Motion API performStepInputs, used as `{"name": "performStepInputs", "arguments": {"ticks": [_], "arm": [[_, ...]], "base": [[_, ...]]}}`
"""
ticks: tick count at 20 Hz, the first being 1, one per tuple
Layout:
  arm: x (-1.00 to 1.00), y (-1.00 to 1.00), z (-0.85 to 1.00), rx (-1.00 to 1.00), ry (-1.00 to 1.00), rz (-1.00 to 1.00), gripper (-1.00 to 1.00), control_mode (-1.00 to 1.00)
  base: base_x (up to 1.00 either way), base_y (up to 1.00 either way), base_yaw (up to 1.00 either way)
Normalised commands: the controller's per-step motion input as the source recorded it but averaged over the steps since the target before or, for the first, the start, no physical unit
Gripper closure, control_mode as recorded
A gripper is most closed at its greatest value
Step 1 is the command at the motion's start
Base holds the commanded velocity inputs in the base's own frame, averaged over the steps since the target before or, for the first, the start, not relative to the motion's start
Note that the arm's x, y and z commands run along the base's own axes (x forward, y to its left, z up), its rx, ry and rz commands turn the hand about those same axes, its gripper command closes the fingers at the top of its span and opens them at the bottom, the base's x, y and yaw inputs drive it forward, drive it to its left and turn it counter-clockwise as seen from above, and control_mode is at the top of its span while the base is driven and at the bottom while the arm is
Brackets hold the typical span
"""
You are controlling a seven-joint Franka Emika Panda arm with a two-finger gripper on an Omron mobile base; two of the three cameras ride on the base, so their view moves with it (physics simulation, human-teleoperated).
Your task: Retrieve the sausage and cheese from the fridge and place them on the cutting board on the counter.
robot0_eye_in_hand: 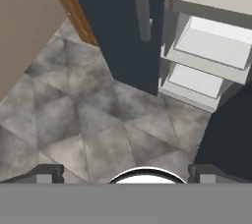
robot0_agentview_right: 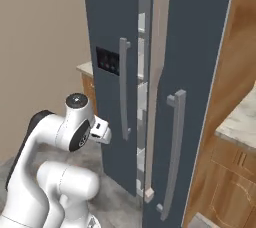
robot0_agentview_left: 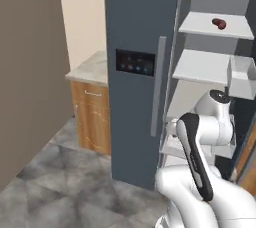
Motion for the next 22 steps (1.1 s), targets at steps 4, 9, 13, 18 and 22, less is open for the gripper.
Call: {"name": "performStepInputs", "arguments": {"ticks": [4,9,13,18,22], "arm": [[0.00,0.00,0.00,0.00,0.00,0.00,-1.00,1.00],[0.00,0.00,0.00,0.00,0.00,0.00,-1.00,1.00],[0.00,0.00,0.00,0.00,0.00,0.00,-1.00,1.00],[0.00,0.00,0.00,0.00,0.00,0.00,-1.00,1.00],[0.00,0.00,0.00,0.00,0.00,0.00,-1.00,1.00]], "base": [[0.81,0.38,-0.21],[0.65,0.37,-0.45],[0.48,0.22,-0.59],[0.61,0.07,-0.37],[0.64,-0.24,-0.12]]}}
